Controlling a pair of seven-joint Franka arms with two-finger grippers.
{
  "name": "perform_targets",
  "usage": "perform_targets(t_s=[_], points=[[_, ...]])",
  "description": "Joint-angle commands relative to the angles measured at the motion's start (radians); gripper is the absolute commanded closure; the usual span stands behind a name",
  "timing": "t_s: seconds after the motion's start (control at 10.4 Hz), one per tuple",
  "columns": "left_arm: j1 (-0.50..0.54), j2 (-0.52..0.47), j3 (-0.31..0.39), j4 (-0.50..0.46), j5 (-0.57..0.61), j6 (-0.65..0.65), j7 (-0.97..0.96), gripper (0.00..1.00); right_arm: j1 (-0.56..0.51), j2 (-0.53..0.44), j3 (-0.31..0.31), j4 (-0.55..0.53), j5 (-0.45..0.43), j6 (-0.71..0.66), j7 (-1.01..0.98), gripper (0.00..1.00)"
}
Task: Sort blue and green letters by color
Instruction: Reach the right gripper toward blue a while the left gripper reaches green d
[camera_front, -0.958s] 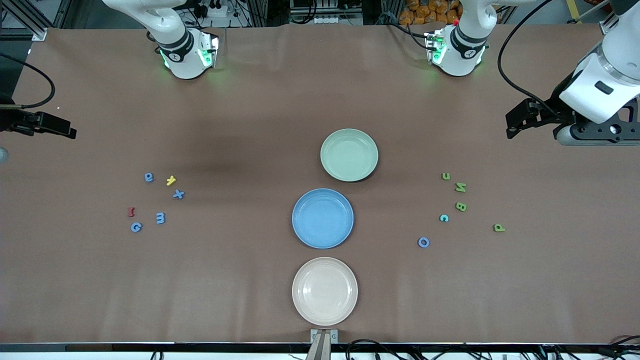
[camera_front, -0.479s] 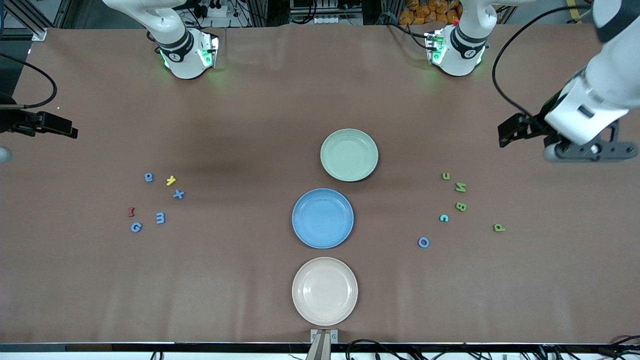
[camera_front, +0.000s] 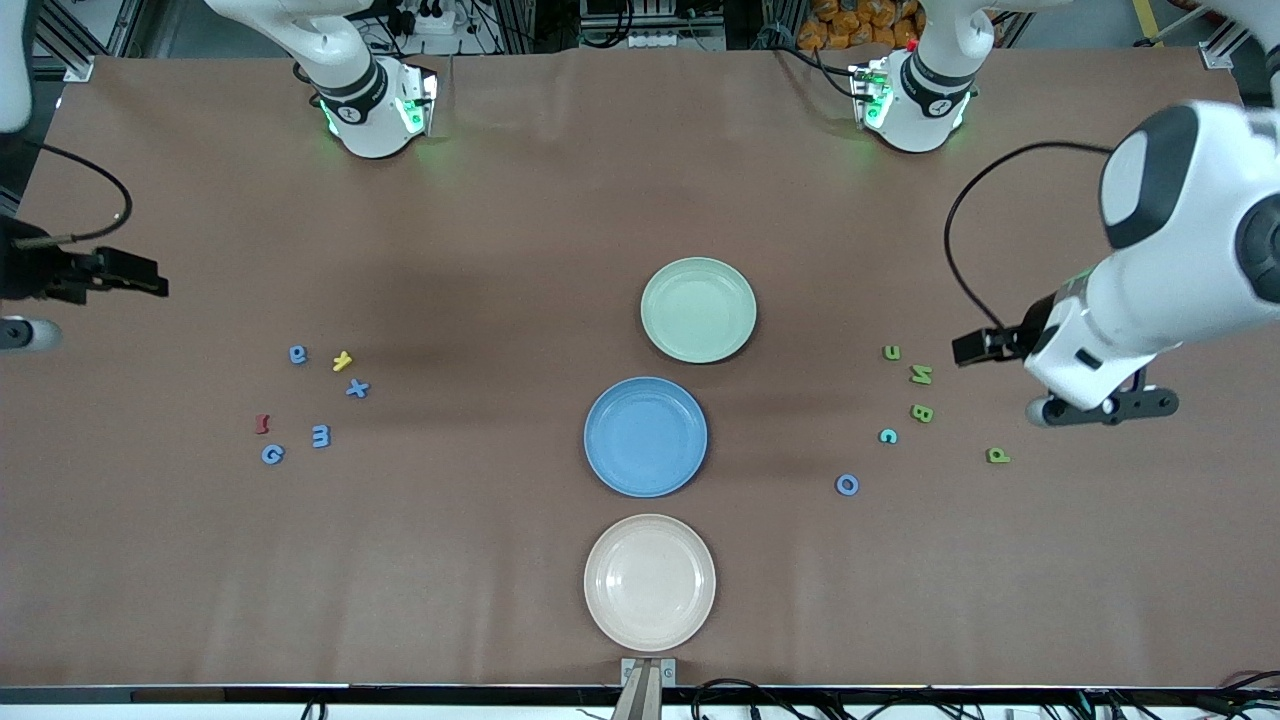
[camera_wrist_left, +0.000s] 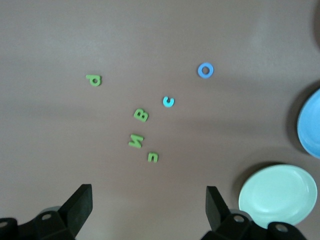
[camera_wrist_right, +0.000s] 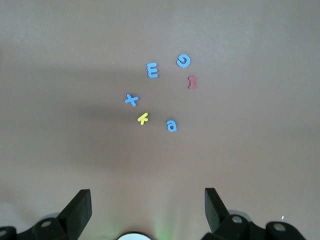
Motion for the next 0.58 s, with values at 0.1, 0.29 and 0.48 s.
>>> perform_targets(t_s=[0.1, 0.29, 0.48], points=[[0.007, 0.097, 0.004, 0.033, 0.019, 0.102, -0.052, 0.0, -0.043, -0.004, 0.004, -0.178, 0.072, 0.208, -0.113, 0.0], [0.006, 0.16, 0.017, 0.035, 0.022, 0.157, -0.122, 0.0, -0.048, -0.012, 0.004, -0.294, 0.077, 0.346, -0.121, 0.0], [0.024, 0.215, 0.021, 0.03, 0.014, 0.275, -0.382, 0.0, -0.048, -0.027, 0.004, -0.438, 0.077, 0.524, -0.182, 0.0]])
